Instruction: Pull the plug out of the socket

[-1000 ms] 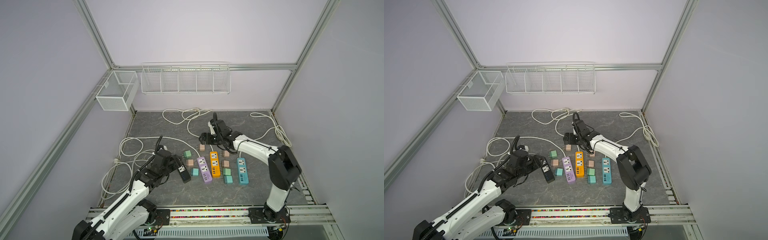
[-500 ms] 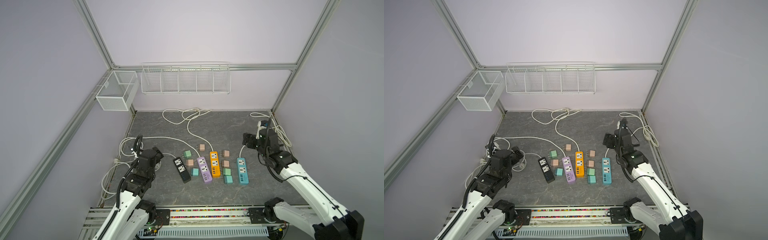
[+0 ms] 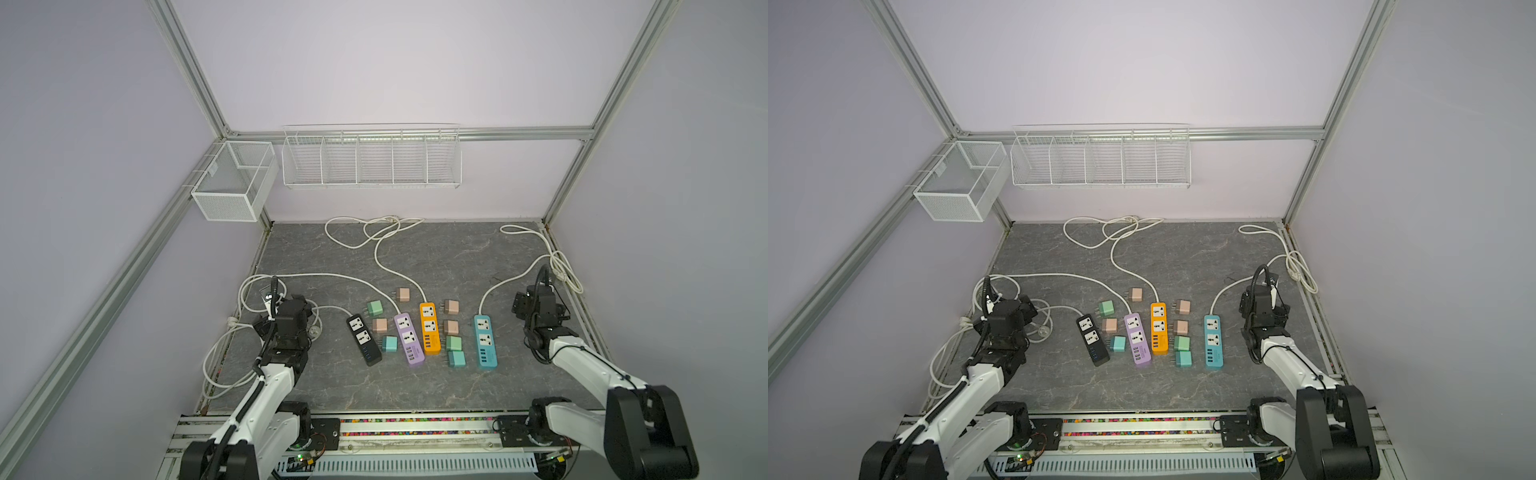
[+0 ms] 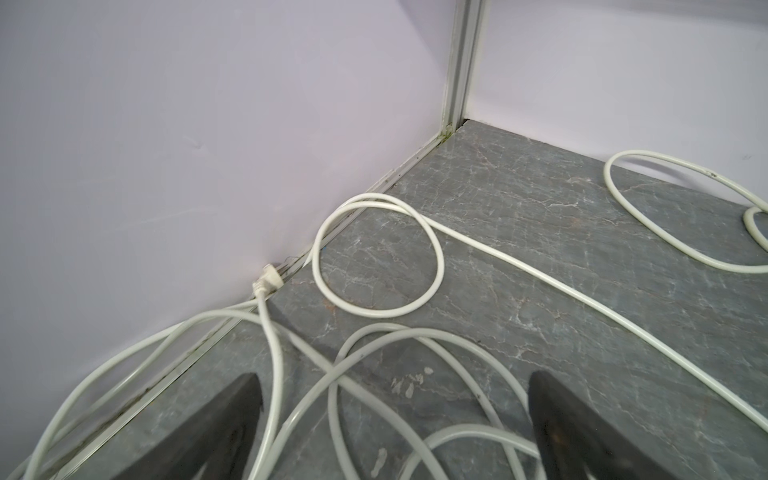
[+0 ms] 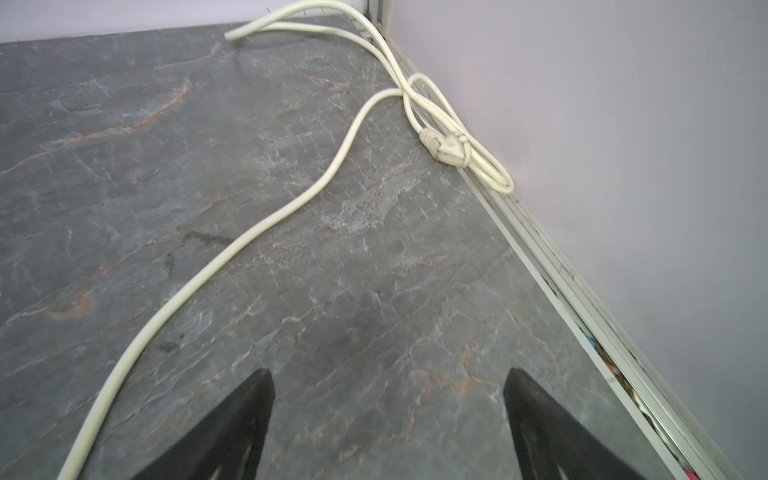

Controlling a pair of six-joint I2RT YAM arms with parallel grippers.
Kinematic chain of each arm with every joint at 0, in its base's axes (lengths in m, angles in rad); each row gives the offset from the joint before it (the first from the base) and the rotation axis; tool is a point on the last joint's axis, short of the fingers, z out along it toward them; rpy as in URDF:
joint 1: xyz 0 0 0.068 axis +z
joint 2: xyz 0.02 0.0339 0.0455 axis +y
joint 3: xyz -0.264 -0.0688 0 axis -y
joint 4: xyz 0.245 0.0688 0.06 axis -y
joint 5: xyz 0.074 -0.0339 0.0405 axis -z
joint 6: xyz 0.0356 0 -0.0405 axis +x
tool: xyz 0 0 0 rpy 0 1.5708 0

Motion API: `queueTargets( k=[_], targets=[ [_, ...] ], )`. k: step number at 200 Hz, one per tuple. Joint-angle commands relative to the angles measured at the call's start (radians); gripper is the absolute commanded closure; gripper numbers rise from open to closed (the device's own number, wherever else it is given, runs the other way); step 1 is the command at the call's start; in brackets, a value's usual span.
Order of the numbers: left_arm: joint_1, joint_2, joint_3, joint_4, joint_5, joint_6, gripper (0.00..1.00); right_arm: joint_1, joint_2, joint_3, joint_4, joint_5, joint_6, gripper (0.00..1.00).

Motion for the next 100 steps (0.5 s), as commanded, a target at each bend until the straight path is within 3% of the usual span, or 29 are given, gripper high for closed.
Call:
queueTargets(
  k=[1,13,32,60,83,93,100],
  targets=[
    [0.006,0.113,-0.038,0.335,0.051,0.107,0.01,-0.017,0.107,-0.034,0.326,-0.039,-0.088,0.11],
    [0.006,0.197,-0.035,0.425,0.063,0.128,0.01,-0.022,0.158,0.011,0.313,-0.054,-0.105,0.11],
    [0.008,0.301,0.003,0.492,0.08,0.155,0.01,-0.035,0.22,-0.029,0.52,-0.173,-0.164,0.11],
    [0.011,0.376,-0.005,0.629,0.191,0.188,0.01,-0.034,0.303,-0.088,0.71,-0.308,-0.225,0.11],
    [0.015,0.523,-0.014,0.778,0.314,0.227,0.01,-0.043,0.35,-0.074,0.728,-0.335,-0.23,0.11],
    [0.014,0.61,-0.007,0.893,0.298,0.247,0.01,-0.057,0.335,-0.059,0.671,-0.361,-0.216,0.11],
    [0.013,0.579,0.022,0.76,0.278,0.222,0.01,-0.06,0.341,-0.062,0.684,-0.363,-0.216,0.11]
  ],
)
